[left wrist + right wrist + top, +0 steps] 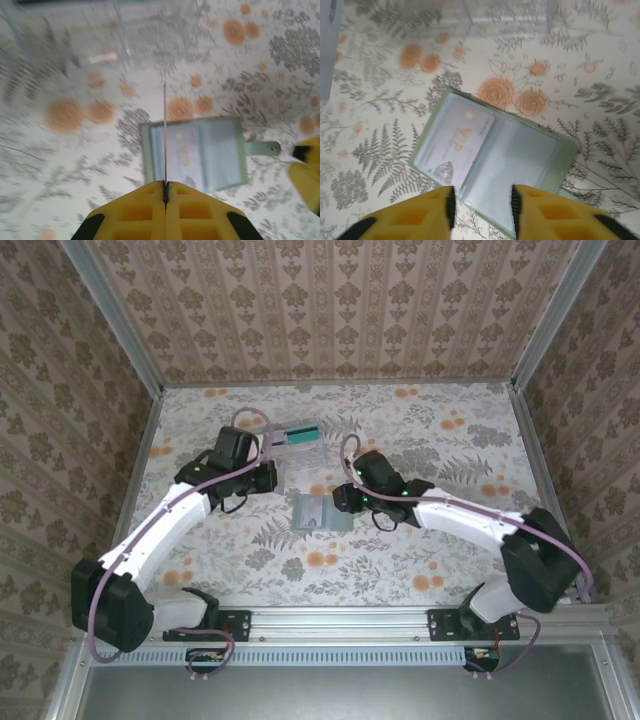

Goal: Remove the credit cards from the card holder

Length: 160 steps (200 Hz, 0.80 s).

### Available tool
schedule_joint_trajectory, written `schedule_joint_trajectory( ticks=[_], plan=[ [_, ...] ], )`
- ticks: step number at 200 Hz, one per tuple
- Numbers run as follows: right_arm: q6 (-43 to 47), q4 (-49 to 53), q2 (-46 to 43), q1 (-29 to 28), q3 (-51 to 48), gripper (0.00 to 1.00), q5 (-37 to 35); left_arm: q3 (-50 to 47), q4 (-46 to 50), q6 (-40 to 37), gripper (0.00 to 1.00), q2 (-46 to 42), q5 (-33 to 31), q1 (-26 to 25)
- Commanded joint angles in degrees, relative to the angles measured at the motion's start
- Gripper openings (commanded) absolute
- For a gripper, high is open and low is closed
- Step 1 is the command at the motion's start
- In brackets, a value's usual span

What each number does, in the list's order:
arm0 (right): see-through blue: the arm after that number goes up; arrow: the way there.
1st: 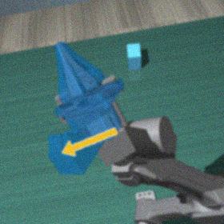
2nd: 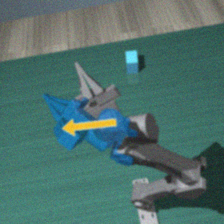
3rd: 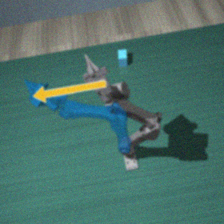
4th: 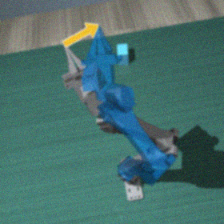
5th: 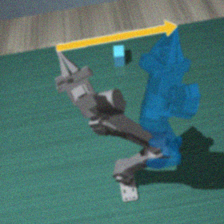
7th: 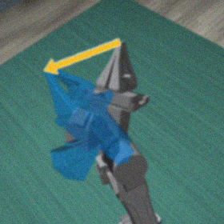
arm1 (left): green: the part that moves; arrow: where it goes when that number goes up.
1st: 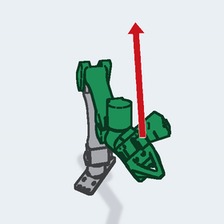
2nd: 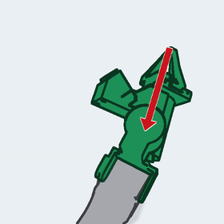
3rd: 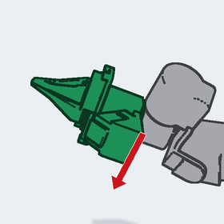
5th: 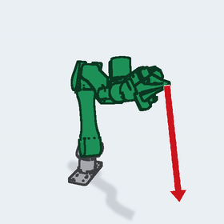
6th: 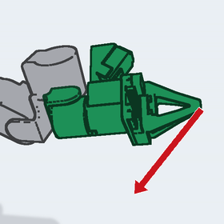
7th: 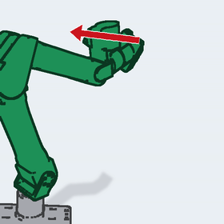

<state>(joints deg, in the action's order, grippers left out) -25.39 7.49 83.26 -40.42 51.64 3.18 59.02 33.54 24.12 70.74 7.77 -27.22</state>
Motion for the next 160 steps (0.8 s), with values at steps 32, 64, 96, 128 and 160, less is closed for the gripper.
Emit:
schedule_joint_trajectory(
  ticks=[32, 64, 96, 128, 160],
  plan=[
    [0.3, -1.8, -10.6, 0.8, -6.8, 0.58, -2.9, 8.2, 2.0, -33.0, 0.00, -0.6, -15.9, -0.6],
    [-0.6, -2.3, -13.9, 1.2, -8.6, 0.73, -3.4, 11.0, 1.8, -49.5, 0.00, 3.3, -16.1, -0.7],
    [-1.2, -2.3, -15.7, 1.8, -9.6, 1.00, -4.5, 11.3, -0.3, -63.6, 0.00, 7.2, -15.1, -0.8],
    [-1.5, -2.7, -16.5, 1.8, -10.2, 1.00, -5.5, 9.0, -5.8, -74.8, 0.00, 10.9, -15.5, 0.0],
    [-1.7, -2.9, -16.1, 2.0, -10.5, 1.00, -6.1, 8.0, -13.0, -80.6, 0.00, 14.2, -14.5, 3.8]
  ],
)
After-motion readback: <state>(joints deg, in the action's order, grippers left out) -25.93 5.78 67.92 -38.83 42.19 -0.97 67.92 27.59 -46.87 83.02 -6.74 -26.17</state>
